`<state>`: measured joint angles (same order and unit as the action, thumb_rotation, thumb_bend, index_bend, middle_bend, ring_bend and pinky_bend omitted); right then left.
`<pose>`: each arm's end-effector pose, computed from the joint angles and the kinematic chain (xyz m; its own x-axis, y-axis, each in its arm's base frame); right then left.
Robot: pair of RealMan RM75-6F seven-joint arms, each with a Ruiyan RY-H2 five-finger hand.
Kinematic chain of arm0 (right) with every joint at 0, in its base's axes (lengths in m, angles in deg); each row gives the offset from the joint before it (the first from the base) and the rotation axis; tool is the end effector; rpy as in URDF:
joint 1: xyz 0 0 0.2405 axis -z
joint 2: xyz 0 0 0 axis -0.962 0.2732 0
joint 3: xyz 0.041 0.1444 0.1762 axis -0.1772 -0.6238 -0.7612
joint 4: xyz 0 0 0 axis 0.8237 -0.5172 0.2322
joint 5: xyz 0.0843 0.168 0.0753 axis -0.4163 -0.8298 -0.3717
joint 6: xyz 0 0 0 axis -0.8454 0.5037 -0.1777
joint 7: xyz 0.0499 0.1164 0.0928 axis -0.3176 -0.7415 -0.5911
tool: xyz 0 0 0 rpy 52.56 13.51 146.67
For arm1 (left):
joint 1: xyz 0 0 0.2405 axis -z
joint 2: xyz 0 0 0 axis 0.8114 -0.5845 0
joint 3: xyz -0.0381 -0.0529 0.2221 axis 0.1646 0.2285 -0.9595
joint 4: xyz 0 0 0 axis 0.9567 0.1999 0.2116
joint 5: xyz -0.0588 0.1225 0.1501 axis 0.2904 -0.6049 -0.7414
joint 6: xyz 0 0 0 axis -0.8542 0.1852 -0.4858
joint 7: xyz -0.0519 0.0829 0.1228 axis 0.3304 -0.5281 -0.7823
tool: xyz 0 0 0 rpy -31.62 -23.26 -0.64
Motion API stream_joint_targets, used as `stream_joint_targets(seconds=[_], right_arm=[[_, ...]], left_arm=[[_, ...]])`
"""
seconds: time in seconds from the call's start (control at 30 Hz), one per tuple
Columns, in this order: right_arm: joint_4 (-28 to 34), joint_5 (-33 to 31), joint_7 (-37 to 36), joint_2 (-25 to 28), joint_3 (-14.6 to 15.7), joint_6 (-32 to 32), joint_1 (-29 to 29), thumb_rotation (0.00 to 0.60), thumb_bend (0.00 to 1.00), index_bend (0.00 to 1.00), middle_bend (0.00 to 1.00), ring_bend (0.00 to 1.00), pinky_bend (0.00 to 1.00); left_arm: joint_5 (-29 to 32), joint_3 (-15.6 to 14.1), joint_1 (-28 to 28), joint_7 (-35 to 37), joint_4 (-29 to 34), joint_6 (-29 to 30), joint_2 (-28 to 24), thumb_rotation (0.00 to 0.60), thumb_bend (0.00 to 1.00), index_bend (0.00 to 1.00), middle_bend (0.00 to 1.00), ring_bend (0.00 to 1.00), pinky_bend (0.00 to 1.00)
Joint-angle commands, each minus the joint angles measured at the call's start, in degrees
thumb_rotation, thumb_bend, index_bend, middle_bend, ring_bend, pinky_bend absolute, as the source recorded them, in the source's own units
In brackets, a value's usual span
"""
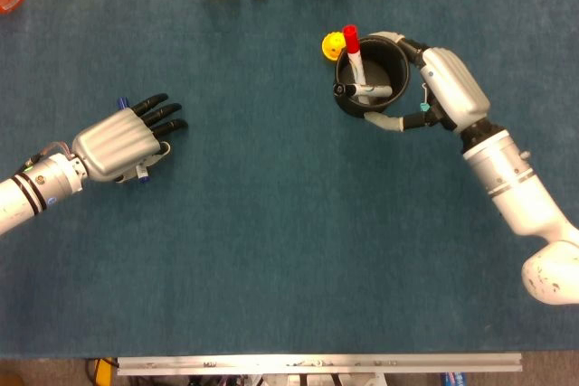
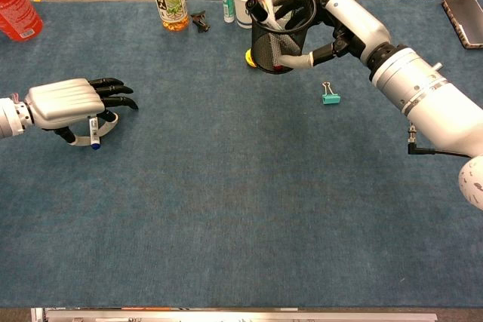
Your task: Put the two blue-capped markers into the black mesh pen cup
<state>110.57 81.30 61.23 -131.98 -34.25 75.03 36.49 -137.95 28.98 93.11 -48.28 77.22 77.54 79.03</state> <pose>-0.1156 -0.3323 -0.0026 -0.2315 -0.3639 0.9022 -0.8978 -0.2772 -0.3421 -0.2734 0.3231 0.0077 0.8098 0.1584 0.5649 0.4449 -0.7935 -0.4153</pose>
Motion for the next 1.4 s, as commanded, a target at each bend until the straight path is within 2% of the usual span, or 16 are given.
stream_joint_targets(seconds=[0.03,0.63,0.8,1.03,1.27,1.4], right_arm=[[0.01,0.05,-0.03,0.05,0.00,0.02,0.02,0.600,0.45,0.43,0.42,0.34,0.31],[0.19,0.35,-0.68,0.34,-0.02,0.26,0.28,0.600,0.45,0.43,0.42,0.34,0.31],[0.12,0.47,-1.07,0.39,0.00,0.20,0.28,0.600,0.45,0.43,0.42,0.34,0.31],[-0.64,0.72,-1.96,-0.87,0.65,-0.54,0.01,0.600,0.45,0.43,0.41,0.34,0.31],[-3.24,1.52,-2.42,-3.76,1.34,-1.30,-0.88,0.600,0.45,0.43,0.41,0.34,0.31],[-4.50,1.59,-2.28,-5.25,1.54,-2.07,-1.53,0.600,0.45,0.43,0.42,0.34,0.31]], left_arm=[[0.01,0.00,0.08,-0.09,0.15,0.09,-0.11,0.600,0.25,0.63,0.15,0.00,0.05],[0.74,0.84,0.83,-1.43,3.59,0.78,-2.07,0.600,0.27,0.64,0.16,0.00,0.05],[2.50,2.88,0.98,-1.48,6.85,2.83,-4.63,0.600,0.27,0.65,0.16,0.00,0.05],[6.28,7.30,1.44,-1.50,17.25,5.88,-11.31,0.600,0.27,0.65,0.16,0.00,0.05],[10.21,11.14,1.70,-1.38,34.33,6.38,-20.48,0.600,0.27,0.65,0.17,0.00,0.05],[11.93,12.86,1.47,-1.61,42.03,6.29,-24.42,0.600,0.27,0.66,0.17,0.00,0.05]])
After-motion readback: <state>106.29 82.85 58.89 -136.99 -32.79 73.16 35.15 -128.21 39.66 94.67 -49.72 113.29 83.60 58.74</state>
